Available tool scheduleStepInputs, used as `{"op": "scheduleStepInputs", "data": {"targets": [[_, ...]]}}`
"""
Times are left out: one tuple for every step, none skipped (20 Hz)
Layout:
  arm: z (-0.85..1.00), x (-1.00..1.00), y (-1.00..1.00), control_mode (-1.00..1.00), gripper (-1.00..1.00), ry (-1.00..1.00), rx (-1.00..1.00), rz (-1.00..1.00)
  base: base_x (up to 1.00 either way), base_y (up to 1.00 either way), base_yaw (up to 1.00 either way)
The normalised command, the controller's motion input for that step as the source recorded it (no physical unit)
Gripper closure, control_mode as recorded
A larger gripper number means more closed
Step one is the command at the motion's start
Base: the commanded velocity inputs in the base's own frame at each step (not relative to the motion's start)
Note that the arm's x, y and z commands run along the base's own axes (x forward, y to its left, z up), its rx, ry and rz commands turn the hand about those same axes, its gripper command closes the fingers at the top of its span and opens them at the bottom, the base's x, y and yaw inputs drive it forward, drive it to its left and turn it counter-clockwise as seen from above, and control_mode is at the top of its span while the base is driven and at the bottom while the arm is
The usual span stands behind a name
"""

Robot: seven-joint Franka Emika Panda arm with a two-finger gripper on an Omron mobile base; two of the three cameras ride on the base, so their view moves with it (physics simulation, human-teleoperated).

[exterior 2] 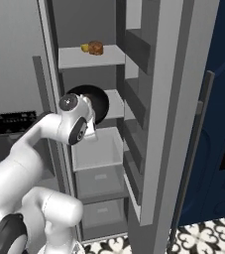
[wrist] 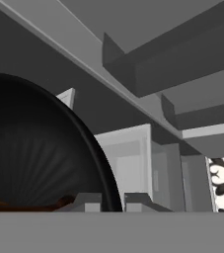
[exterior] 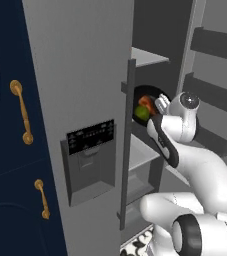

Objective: Pick the chicken drumstick and lime from their plates and place them in the bowl. Then put the bowl in the fridge.

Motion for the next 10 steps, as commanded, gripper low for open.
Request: {"op": "scheduleStepInputs", "data": {"targets": [[-0.01, 0.12, -0.09, -1.0, 1.0, 0.0, 0.0, 0.0, 0.0, 0.0, 0.0], [-0.02, 0.11, -0.09, -1.0, 1.0, 0.0, 0.0, 0.0, 0.0, 0.0, 0.0], [-0.03, 0.14, -0.06, -1.0, 1.0, 0.0, 0.0, 0.0, 0.0, 0.0, 0.0], [-0.04, 0.11, 0.0, -1.0, 1.0, 0.0, 0.0, 0.0, 0.0, 0.0, 0.0], [-0.08, 0.05, 0.0, -1.0, 1.0, 0.0, 0.0, 0.0, 0.0, 0.0, 0.0], [-0.23, 0.0, 0.0, -1.0, 1.0, 0.0, 0.0, 0.0, 0.0, 0.0, 0.0], [-0.22, 0.01, 0.0, -1.0, 1.0, 0.0, 0.0, 0.0, 0.0, 0.0, 0.0], [-0.11, 0.14, 0.0, -1.0, 1.0, 0.0, 0.0, 0.0, 0.0, 0.0, 0.0], [-0.01, 0.29, 0.0, -1.0, 1.0, 0.0, 0.0, 0.0, 0.0, 0.0, 0.0], [0.0, 0.34, 0.0, -1.0, 1.0, 0.0, 0.0, 0.0, 0.0, 0.0, 0.0]]}}
